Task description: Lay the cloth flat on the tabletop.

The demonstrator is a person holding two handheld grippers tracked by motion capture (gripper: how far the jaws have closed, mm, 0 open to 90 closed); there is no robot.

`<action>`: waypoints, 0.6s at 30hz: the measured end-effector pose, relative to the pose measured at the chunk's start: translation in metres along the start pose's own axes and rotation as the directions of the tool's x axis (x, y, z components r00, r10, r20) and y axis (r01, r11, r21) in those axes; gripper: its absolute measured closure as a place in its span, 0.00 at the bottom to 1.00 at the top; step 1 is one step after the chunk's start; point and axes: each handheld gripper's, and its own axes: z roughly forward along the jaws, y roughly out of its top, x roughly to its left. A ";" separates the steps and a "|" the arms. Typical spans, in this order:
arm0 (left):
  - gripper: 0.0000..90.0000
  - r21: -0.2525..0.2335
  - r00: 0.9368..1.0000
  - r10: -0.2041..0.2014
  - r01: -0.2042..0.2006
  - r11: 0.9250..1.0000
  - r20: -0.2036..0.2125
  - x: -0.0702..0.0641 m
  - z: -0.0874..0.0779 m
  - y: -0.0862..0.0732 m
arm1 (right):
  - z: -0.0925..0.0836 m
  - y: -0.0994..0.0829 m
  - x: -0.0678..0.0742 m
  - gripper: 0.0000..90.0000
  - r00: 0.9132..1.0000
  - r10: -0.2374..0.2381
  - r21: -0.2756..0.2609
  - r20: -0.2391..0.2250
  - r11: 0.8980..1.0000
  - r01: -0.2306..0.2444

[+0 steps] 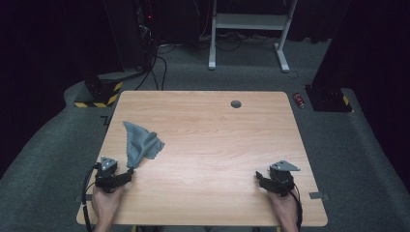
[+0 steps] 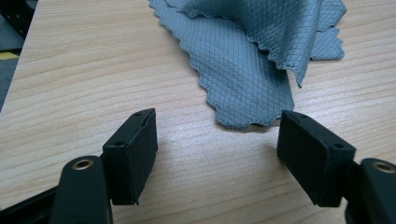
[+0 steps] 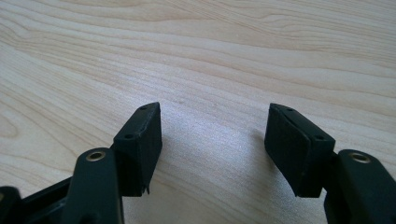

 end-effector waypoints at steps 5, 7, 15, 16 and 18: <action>0.32 0.001 1.000 0.002 -0.002 1.000 0.001 0.000 0.000 0.000 | 0.000 0.000 0.000 0.41 1.000 0.002 0.001 0.000 1.000 -0.002; 0.32 0.001 1.000 0.002 -0.002 1.000 0.001 0.000 0.000 0.000 | 0.000 0.000 0.000 0.40 1.000 0.005 0.002 0.001 1.000 -0.005; 0.30 0.004 1.000 0.006 -0.006 1.000 0.007 -0.001 0.000 0.000 | 0.000 0.000 0.000 0.40 1.000 0.006 0.001 0.001 1.000 -0.006; 0.30 0.004 1.000 0.005 -0.005 1.000 0.006 -0.001 0.000 0.000 | 0.000 0.000 0.000 0.40 1.000 0.006 0.001 0.000 1.000 -0.006; 0.31 0.003 1.000 0.004 -0.004 1.000 0.009 -0.001 0.000 0.000 | 0.000 0.000 0.000 0.40 1.000 0.005 0.002 0.000 1.000 -0.005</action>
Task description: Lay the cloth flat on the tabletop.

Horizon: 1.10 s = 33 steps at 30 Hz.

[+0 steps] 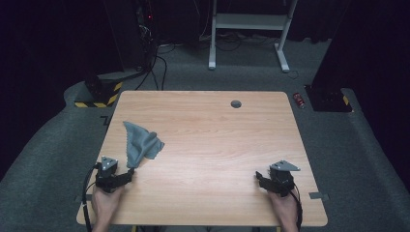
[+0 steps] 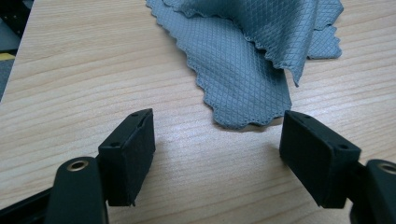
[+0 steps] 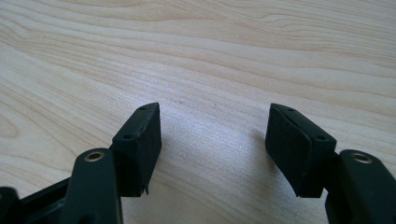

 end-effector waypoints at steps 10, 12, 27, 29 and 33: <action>0.35 -0.016 0.999 -0.043 0.043 0.999 0.000 0.001 -0.002 -0.001 | 0.000 0.000 0.000 0.40 1.000 -0.001 0.000 -0.001 1.000 0.001; 0.36 -0.025 0.996 -0.081 0.082 0.996 0.030 0.004 -0.003 -0.001 | 0.000 0.000 0.000 0.40 1.000 -0.001 0.001 -0.001 1.000 0.001; 0.32 -0.063 0.992 -0.063 0.070 0.996 0.108 -0.006 -0.008 0.013 | 0.000 0.000 0.000 0.40 1.000 -0.003 0.000 -0.001 1.000 0.003; 0.31 -0.067 0.992 -0.057 0.065 0.996 0.113 -0.009 -0.008 0.015 | 0.000 0.000 0.000 0.40 1.000 -0.003 0.000 -0.001 1.000 0.003; 0.30 -0.067 0.991 -0.049 0.058 0.996 0.124 -0.012 -0.006 0.020 | 0.000 0.000 0.000 0.40 1.000 -0.003 0.000 -0.001 1.000 0.003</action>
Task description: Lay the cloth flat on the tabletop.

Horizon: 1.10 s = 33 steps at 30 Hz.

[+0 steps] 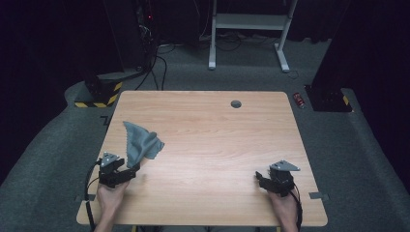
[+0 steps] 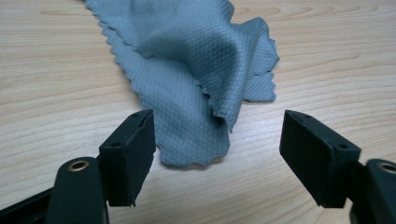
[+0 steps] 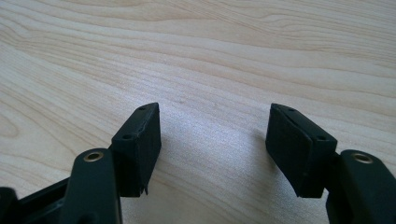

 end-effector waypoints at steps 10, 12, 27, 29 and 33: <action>0.29 0.008 1.000 0.008 -0.008 1.000 0.022 -0.007 0.008 0.010 | 0.000 0.000 0.000 0.39 1.000 0.000 0.000 0.000 1.000 0.000; 0.29 0.008 1.000 0.012 -0.012 1.000 0.021 -0.008 0.010 0.012 | 0.000 0.000 0.000 0.39 1.000 0.000 0.000 0.000 1.000 0.000; 0.29 0.051 0.999 0.021 -0.019 0.999 -0.034 -0.006 0.044 0.034 | 0.000 0.000 0.000 0.39 1.000 0.000 0.000 0.000 1.000 0.000; 0.28 0.068 0.999 0.012 -0.008 0.998 -0.050 -0.004 0.050 0.037 | 0.000 0.000 0.000 0.39 1.000 0.000 0.000 0.000 1.000 0.000; 0.27 0.092 0.998 0.020 -0.014 0.996 -0.067 -0.005 0.060 0.042 | 0.000 0.000 0.000 0.39 1.000 -0.002 0.000 0.000 1.000 0.002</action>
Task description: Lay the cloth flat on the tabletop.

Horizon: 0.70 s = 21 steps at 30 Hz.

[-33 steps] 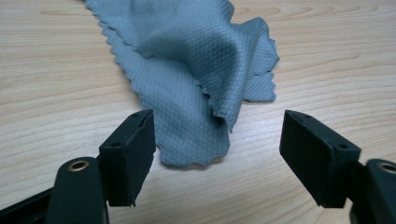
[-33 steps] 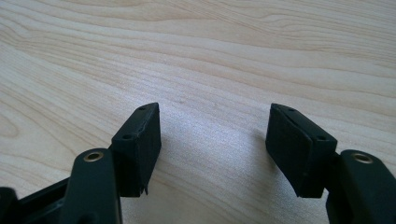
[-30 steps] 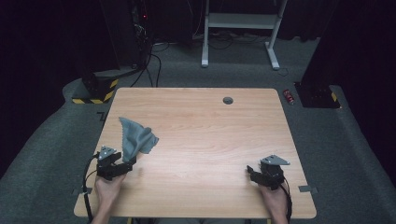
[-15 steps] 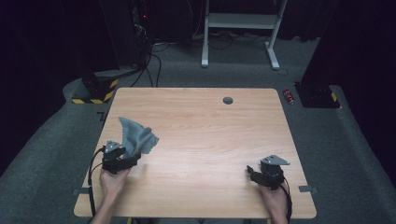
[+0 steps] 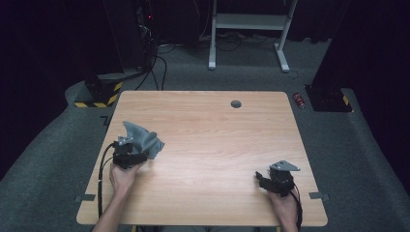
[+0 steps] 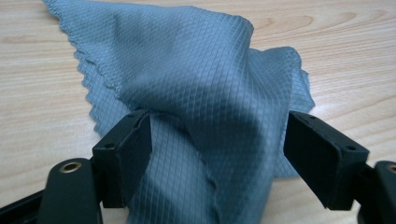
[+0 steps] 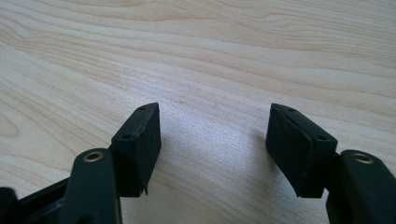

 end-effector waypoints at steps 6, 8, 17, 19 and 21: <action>0.28 0.018 1.000 -0.027 0.027 0.999 -0.014 0.003 0.011 -0.001 | 0.000 0.000 0.000 0.39 1.000 0.001 0.000 0.000 1.000 -0.001; 0.29 0.014 0.999 -0.027 0.027 1.000 -0.021 0.002 0.012 0.000 | 0.000 0.000 0.000 0.39 1.000 0.000 0.000 0.000 1.000 0.000; 0.46 0.023 0.997 0.020 -0.018 1.000 -0.078 0.002 0.010 -0.001 | 0.000 0.000 0.000 0.39 1.000 0.000 0.000 0.000 1.000 0.000; 0.51 0.026 0.996 0.016 -0.014 1.000 -0.086 0.004 0.009 -0.001 | 0.000 0.000 0.000 0.39 1.000 0.000 0.000 0.000 1.000 0.000; 0.58 0.027 0.996 0.015 -0.013 1.000 -0.090 0.005 0.008 -0.001 | 0.000 0.000 0.000 0.39 1.000 0.000 0.000 0.000 1.000 0.000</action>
